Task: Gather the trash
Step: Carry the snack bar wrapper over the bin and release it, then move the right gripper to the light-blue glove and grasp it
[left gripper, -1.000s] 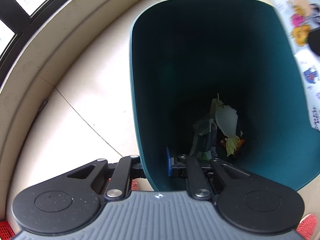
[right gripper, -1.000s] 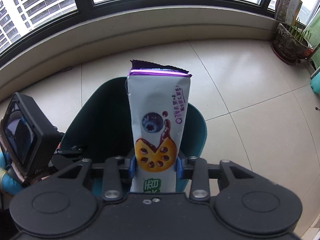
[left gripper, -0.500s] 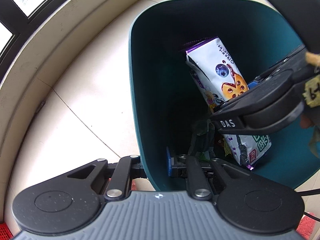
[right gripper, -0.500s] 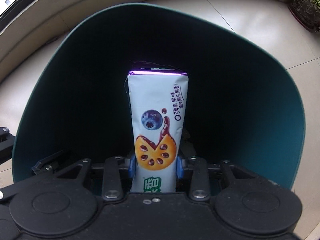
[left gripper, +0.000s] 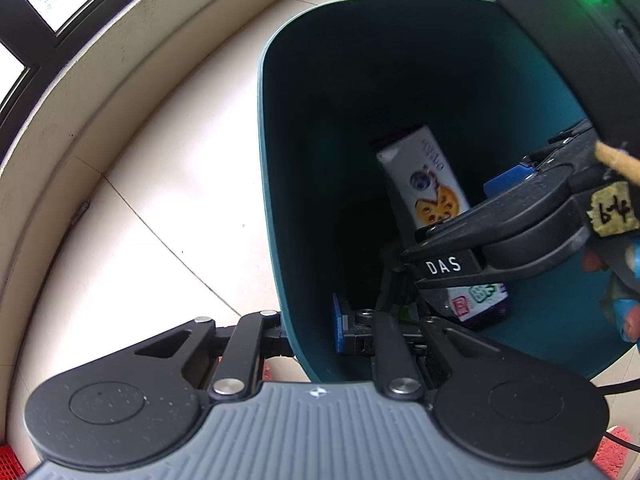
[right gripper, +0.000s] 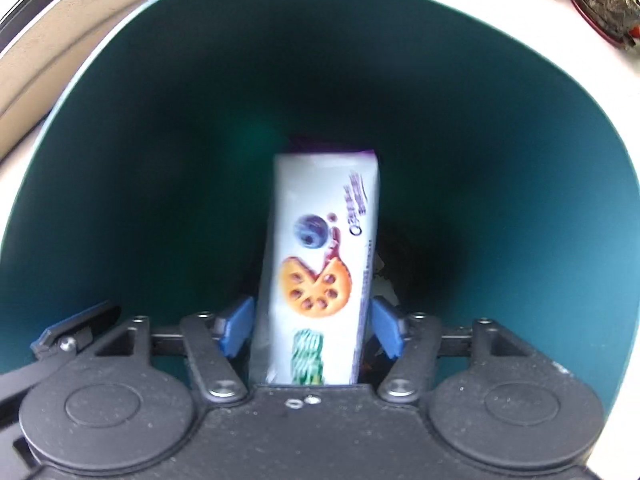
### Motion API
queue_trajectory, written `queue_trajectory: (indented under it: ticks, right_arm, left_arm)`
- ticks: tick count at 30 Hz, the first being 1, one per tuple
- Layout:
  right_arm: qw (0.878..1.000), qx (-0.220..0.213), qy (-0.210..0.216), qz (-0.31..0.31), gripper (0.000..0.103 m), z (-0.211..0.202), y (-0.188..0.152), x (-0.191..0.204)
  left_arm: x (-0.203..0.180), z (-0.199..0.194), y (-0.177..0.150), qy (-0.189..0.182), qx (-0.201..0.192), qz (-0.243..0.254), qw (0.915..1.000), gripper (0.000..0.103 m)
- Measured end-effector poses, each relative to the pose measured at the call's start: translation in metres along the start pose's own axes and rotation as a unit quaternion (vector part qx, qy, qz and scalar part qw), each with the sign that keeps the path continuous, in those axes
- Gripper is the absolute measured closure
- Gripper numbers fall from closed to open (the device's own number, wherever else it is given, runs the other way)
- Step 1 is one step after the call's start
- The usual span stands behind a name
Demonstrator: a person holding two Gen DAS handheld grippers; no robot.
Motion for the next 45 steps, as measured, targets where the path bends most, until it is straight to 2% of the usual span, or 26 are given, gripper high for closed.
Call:
queue_trajectory:
  ticks: [7, 15, 17, 19, 26, 29, 33, 45]
  right_arm:
    - [0.999, -0.034, 0.009, -0.01, 0.036, -0.037, -0.011, -0.011]
    - [0.996, -0.08, 0.027, -0.034, 0.032, -0.115, -0.036, -0.032]
    - [0.995, -0.092, 0.029, -0.032, 0.032, -0.135, -0.041, -0.053]
    - [0.994, -0.1, 0.033, -0.032, 0.031, -0.148, -0.05, -0.057]
    - [0.992, -0.119, 0.022, -0.018, 0.029, -0.187, -0.07, -0.07]
    - [0.992, -0.124, 0.014, -0.003, 0.028, -0.188, -0.082, -0.083]
    - [0.992, -0.124, 0.001, 0.014, 0.021, -0.188, -0.105, -0.107]
    - [0.991, -0.086, -0.036, 0.098, 0.018, -0.15, -0.174, -0.189]
  left_arm:
    - [-0.001, 0.001, -0.001, 0.004, 0.0, -0.001, 1.0, 0.088]
    - [-0.006, 0.001, -0.002, 0.017, -0.002, 0.004, 0.9999, 0.088]
    - [-0.007, 0.001, -0.002, 0.018, -0.001, 0.003, 0.9998, 0.088]
    - [-0.007, 0.002, -0.002, 0.018, 0.0, 0.002, 0.9998, 0.088]
    - [-0.007, 0.002, -0.001, 0.019, 0.0, 0.004, 0.9998, 0.088]
    - [-0.006, 0.002, -0.002, 0.021, 0.002, 0.003, 0.9998, 0.088]
    - [-0.009, 0.003, -0.003, 0.032, -0.002, 0.012, 0.9994, 0.088]
    - [-0.013, 0.009, -0.006, 0.052, -0.004, 0.026, 0.9983, 0.088]
Point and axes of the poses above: each gripper's, at about its wrist camera, not at the fingertips, and z roughly the way its jaws point, x to its left, y to its top, the point moved 8 cm from there along z, roughly the way its jaws point, and after that the axes turned 3 degrees about -z, right-handed, at the moved point
